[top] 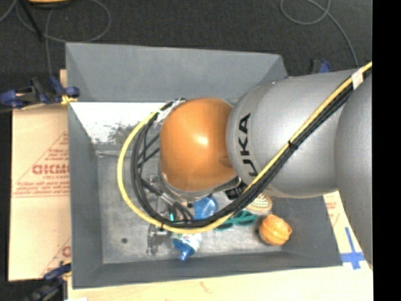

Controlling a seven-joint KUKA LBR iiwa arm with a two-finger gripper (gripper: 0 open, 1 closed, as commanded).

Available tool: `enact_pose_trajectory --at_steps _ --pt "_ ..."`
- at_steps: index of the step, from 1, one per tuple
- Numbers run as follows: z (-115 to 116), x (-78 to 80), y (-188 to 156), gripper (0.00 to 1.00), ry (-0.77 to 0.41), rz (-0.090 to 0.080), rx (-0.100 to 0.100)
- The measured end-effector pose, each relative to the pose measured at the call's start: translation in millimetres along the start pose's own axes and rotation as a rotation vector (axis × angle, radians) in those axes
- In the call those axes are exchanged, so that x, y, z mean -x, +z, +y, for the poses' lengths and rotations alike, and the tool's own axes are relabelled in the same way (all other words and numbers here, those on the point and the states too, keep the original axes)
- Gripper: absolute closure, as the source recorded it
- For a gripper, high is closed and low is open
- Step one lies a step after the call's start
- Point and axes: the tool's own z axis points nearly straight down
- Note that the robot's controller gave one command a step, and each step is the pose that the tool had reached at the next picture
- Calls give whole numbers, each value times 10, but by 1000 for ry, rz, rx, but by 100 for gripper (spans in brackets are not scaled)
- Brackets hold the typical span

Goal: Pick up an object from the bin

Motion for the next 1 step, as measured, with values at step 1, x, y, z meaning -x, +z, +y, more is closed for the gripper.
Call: enact_pose_trajectory --at_steps 1 --pt "-7 20 -37 0 4 -7 2"
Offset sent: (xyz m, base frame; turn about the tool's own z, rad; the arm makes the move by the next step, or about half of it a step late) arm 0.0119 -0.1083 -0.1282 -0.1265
